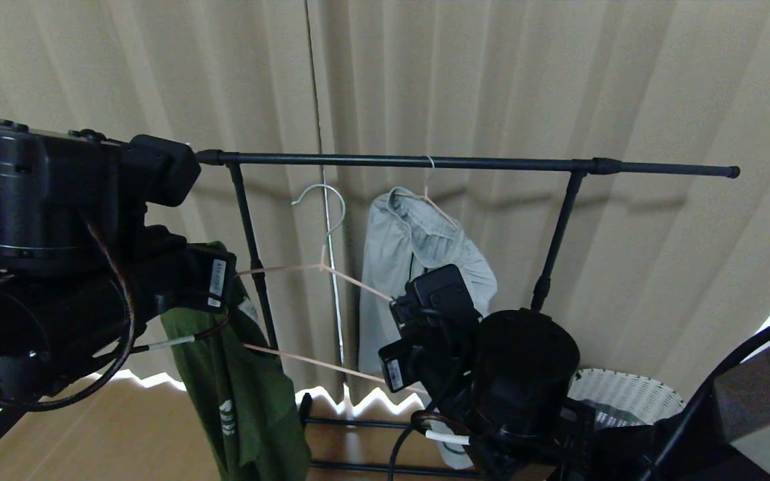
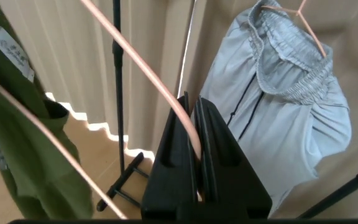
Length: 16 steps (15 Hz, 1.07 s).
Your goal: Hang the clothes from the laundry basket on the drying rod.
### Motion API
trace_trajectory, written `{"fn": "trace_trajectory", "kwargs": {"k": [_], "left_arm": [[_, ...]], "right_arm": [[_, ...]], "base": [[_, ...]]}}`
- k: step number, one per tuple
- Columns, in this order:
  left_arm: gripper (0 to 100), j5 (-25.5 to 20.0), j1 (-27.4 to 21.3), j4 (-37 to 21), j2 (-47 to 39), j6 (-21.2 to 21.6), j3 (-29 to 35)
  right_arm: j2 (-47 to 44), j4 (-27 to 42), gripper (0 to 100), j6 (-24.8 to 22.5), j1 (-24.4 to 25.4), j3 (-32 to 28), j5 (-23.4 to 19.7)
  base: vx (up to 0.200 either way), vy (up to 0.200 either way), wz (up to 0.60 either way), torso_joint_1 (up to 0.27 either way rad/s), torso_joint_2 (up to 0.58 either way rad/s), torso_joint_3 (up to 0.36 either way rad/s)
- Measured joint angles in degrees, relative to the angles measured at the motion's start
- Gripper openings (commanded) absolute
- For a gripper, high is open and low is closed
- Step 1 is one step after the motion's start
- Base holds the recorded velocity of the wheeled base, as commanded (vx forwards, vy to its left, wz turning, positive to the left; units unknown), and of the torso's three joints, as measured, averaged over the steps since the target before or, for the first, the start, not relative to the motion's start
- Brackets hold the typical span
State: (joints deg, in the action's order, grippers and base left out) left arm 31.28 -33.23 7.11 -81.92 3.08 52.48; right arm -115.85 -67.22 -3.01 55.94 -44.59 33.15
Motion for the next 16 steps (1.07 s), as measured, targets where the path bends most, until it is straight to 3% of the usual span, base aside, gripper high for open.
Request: {"fn": "trace_trajectory", "kwargs": {"k": [2, 5, 6, 12, 16], "left_arm": [[0, -0.61, -1.22, 0.11, 0.26, -0.29, 0.11], [0, -10.73, -3.60, 0.55, 1.88, -0.44, -0.52], [0, -12.00, -3.73, 0.69, 2.32, -0.33, -0.85], [0, -19.71, -3.93, 5.80, 3.21, 0.35, -2.34], [0, -24.48, -4.50, 12.43, 3.45, 0.90, -4.00]], "right_arm": [[-0.41, -0.06, 0, 0.09, -0.43, -0.37, -0.35], [-0.52, -3.62, 0, 0.28, -2.52, -0.44, -3.23], [-0.50, -4.28, 0, 0.28, -3.00, -0.13, -3.69], [-0.48, -6.85, 0, 0.55, -3.46, 1.84, -5.91], [-0.69, -7.78, 0, 0.48, -3.49, 2.45, -7.20]], "base": [[0.000, 0.000, 0.00, 0.000, 0.00, 0.000], [0.000, 0.000, 0.00, 0.000, 0.00, 0.000], [0.000, 0.000, 0.00, 0.000, 0.00, 0.000], [0.000, 0.000, 0.00, 0.000, 0.00, 0.000], [0.000, 0.000, 0.00, 0.000, 0.00, 0.000]]}}
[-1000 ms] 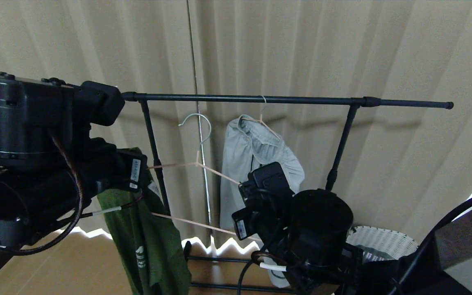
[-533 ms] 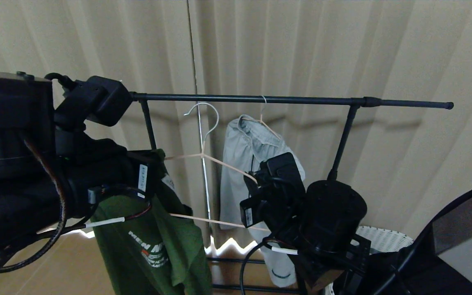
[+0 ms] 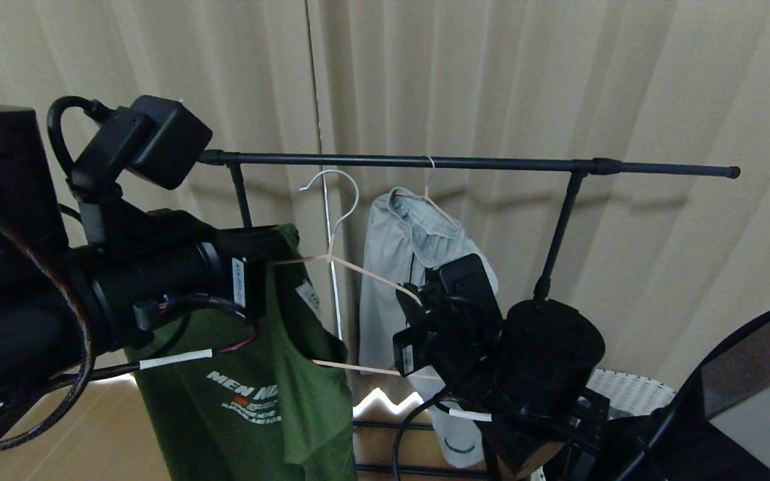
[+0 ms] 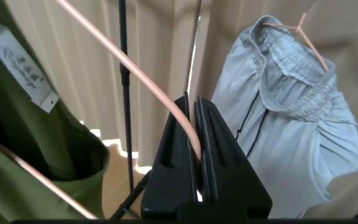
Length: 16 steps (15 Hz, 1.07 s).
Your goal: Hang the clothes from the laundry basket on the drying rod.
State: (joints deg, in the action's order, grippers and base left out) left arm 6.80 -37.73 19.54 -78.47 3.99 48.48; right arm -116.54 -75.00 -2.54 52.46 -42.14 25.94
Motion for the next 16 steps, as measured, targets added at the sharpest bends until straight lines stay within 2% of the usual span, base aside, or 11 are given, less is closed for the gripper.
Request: {"fn": "trace_trajectory", "kwargs": {"k": [3, 5, 8, 9, 12, 16], "left_arm": [[0, -1.58, -0.61, 1.94, 0.48, 5.05, -4.08], [0, -1.66, -0.66, 4.71, 0.59, 5.78, -5.66], [0, -1.72, -0.68, 5.17, 0.96, 6.60, -6.38], [100, -1.72, -0.61, 5.19, 1.13, 6.70, -6.42], [100, -1.72, -0.22, 5.17, 2.26, 7.18, -6.42], [100, -1.83, 2.21, 5.14, 4.68, 9.84, -6.97]], "right_arm": [[-0.05, 0.00, 0, 0.00, -0.01, 0.06, -0.55], [-0.05, -0.02, 0, 0.00, 0.00, 0.15, -0.57], [0.11, -0.13, 0, 0.05, 0.00, 0.22, -0.57], [0.17, -0.13, 0, 0.07, 0.00, 0.22, -0.57], [0.54, -1.61, 0, -0.02, -0.43, 0.33, -0.55], [1.27, -2.65, 0, -0.17, -2.65, 1.62, -0.99]], "base": [[0.000, 0.000, 0.00, 0.000, 0.00, 0.000], [0.000, 0.000, 0.00, 0.000, 0.00, 0.000], [0.000, 0.000, 0.00, 0.000, 0.00, 0.000], [0.000, 0.000, 0.00, 0.000, 0.00, 0.000], [0.000, 0.000, 0.00, 0.000, 0.00, 0.000], [0.000, 0.000, 0.00, 0.000, 0.00, 0.000]]}}
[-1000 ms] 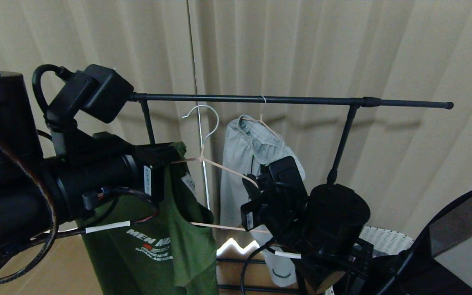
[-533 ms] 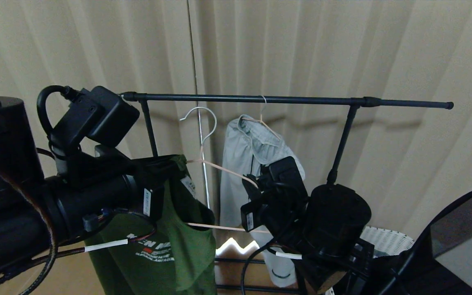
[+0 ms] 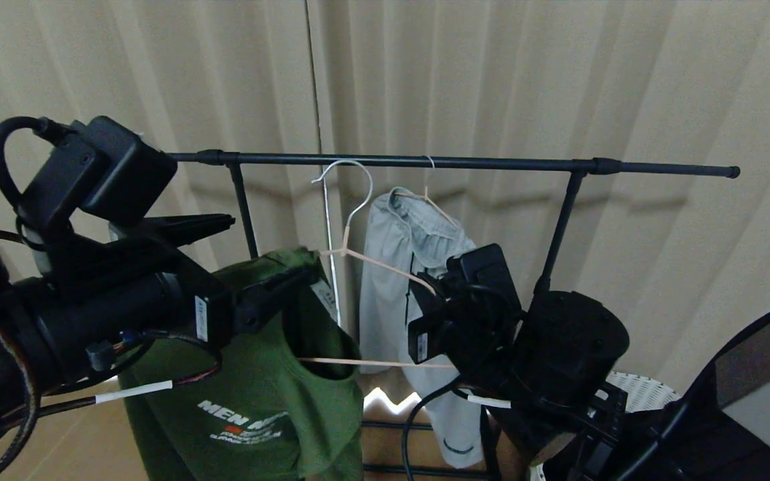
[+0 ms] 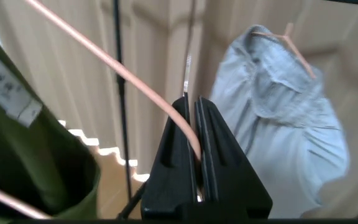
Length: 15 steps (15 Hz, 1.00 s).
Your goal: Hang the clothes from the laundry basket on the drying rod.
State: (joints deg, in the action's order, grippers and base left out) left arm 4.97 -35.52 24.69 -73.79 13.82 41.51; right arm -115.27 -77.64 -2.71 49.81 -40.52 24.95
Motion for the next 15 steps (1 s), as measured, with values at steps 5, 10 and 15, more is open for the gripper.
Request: {"fn": "trace_trajectory", "kwargs": {"k": [5, 10, 15], "left_arm": [[100, -0.09, 0.46, -0.04, 1.79, 0.82, -1.71], [100, -0.51, 1.33, 0.02, 2.71, 2.89, -3.51], [100, -20.63, 10.75, 0.09, 3.54, 15.51, -4.39]], "right_arm": [[2.88, -0.12, 0, -0.40, -2.22, 1.39, -1.91], [4.91, -0.11, 0, -0.96, -3.95, 2.27, -4.00], [9.22, 0.02, 0, -3.63, -5.58, 6.44, -10.23]], "base": [[0.000, 0.000, 0.00, 0.000, 0.00, 0.000], [0.000, 0.000, 0.00, 0.000, 0.00, 0.000], [0.000, 0.000, 0.00, 0.000, 0.00, 0.000]]}}
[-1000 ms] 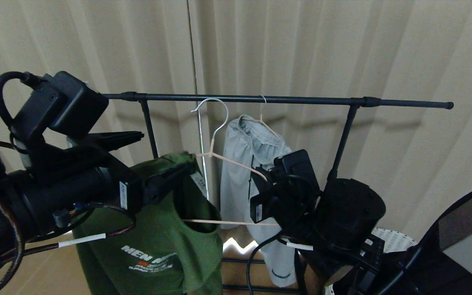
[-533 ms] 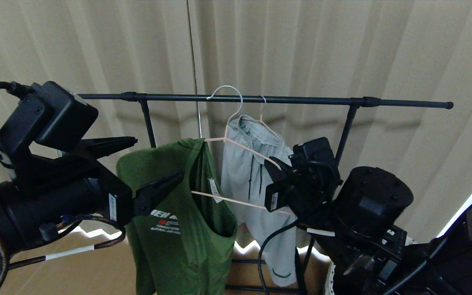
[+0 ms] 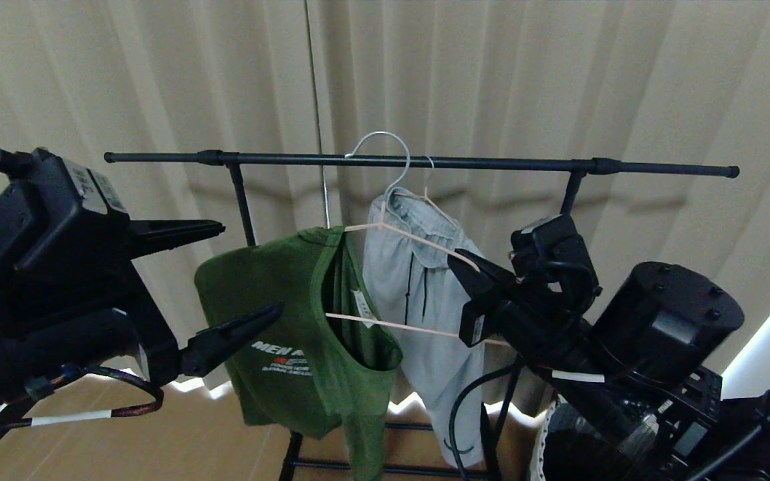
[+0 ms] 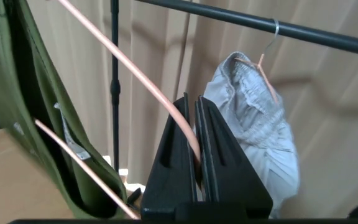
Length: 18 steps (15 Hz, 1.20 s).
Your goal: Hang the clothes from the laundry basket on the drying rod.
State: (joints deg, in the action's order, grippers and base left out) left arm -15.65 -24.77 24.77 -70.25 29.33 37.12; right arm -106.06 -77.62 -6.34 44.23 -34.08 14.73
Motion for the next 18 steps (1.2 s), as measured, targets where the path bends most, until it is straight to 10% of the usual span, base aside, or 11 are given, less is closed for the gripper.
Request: {"fn": "trace_trajectory", "kwargs": {"k": [5, 14, 15, 18], "left_arm": [[100, -3.17, 2.73, 0.00, -2.46, 9.69, 0.39], [100, -3.01, 2.15, 0.07, -8.11, 12.50, 2.49], [0, -2.99, 2.12, 0.07, -8.16, 12.50, 2.38], [0, -3.04, 2.10, 0.10, -8.24, 12.50, 2.18]], "right_arm": [[1.57, -0.04, 0, -0.46, 0.54, 2.76, -1.40], [1.90, -0.28, 0, -0.83, 4.45, 3.30, -3.45], [2.01, -0.99, 0, -0.91, 4.63, 3.41, -4.06], [2.21, -3.47, 0, -1.40, 4.78, 4.55, -4.58]], "base": [[0.000, 0.000, 0.00, 0.000, 0.00, 0.000], [0.000, 0.000, 0.00, 0.000, 0.00, 0.000], [0.000, 0.000, 0.00, 0.000, 0.00, 0.000], [0.000, 0.000, 0.00, 0.000, 0.00, 0.000]]}}
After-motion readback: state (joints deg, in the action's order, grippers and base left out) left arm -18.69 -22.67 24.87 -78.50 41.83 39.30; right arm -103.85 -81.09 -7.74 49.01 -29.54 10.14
